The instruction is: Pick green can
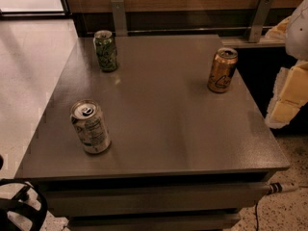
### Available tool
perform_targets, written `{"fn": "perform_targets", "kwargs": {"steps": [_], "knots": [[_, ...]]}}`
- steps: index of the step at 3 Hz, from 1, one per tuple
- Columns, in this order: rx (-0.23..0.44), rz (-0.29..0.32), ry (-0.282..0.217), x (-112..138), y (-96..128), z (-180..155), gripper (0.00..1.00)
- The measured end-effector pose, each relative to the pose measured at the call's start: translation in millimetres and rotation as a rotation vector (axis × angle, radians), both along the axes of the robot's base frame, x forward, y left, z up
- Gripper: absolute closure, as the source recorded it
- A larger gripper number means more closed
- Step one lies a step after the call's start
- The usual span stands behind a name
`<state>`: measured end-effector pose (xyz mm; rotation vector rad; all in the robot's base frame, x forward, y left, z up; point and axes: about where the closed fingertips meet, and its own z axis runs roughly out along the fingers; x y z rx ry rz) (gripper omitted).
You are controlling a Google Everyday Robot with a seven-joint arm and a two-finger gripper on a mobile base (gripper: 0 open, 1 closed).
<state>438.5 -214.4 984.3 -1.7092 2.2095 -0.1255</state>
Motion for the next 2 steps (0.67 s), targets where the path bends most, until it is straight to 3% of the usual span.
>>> {"fn": "perform_targets", "kwargs": {"steps": [2], "knots": [[0.029, -0.003, -0.029, 11.7, 5.7, 6.7, 0.0]]}}
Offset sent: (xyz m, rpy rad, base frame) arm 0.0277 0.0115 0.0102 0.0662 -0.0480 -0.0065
